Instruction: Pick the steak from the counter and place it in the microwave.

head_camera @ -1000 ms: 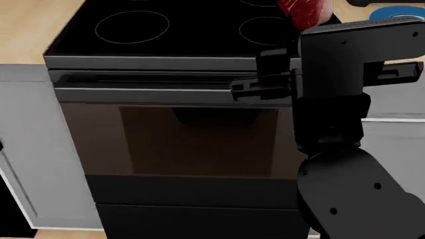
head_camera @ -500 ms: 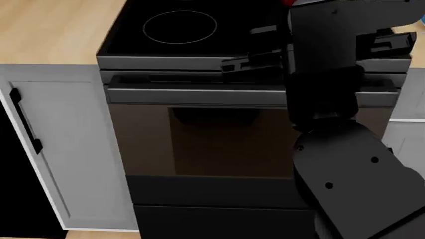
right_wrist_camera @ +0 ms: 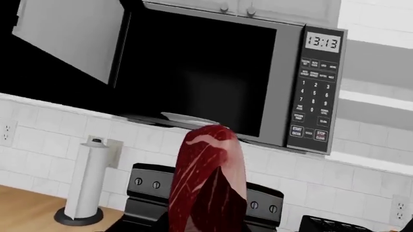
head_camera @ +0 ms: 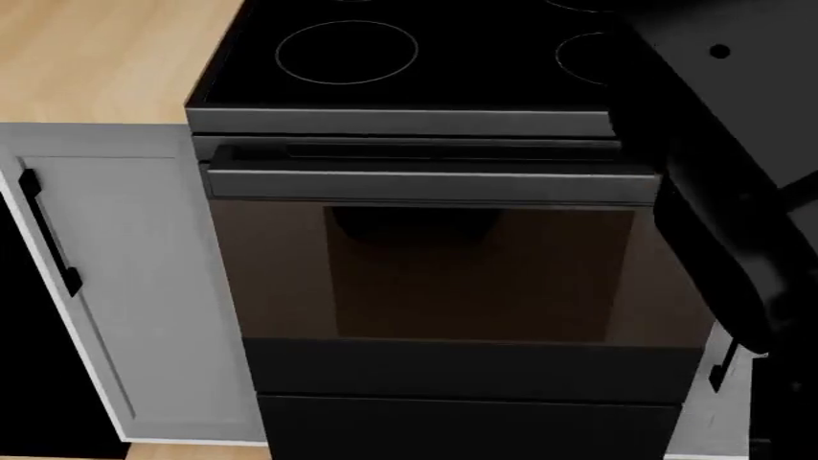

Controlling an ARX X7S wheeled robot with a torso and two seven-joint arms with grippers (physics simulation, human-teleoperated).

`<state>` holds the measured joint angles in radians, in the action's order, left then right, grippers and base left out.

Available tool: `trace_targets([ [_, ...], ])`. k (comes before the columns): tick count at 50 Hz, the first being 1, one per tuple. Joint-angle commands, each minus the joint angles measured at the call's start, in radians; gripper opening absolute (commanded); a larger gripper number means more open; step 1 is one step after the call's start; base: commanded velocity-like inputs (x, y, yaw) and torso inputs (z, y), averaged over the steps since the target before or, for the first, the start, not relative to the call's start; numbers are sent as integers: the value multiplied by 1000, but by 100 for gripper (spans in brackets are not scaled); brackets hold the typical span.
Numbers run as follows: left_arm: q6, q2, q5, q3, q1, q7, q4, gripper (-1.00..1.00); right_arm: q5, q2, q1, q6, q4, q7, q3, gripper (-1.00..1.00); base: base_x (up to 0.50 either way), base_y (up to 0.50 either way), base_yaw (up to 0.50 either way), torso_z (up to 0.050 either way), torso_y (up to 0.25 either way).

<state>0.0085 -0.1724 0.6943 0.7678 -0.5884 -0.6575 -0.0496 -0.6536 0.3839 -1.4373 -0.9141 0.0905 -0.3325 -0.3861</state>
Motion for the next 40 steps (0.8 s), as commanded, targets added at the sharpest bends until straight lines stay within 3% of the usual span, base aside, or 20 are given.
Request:
trace_targets([
  [1,2,-8,-16,-16,-1,-5,11,100,-15,-50,-242,-72,-168,84,22,-100,0,0,0,0,0],
  [17,1,-15,-23,-28,-1,-13,16,100,89,-203,-659,117,-845,352,-60,-100,0,0,0,0,1],
  [26,-3,-19,-23,-33,1,-20,15,100,75,-292,-911,314,-1391,490,25,-100,0,0,0,0,0],
  [33,1,-22,-25,-36,0,-18,25,100,46,-234,-894,331,-1399,287,258,-100,0,0,0,0,0],
  [40,1,-25,-27,-40,2,-22,24,100,211,-247,-891,366,-1398,268,316,-100,0,0,0,0,0],
])
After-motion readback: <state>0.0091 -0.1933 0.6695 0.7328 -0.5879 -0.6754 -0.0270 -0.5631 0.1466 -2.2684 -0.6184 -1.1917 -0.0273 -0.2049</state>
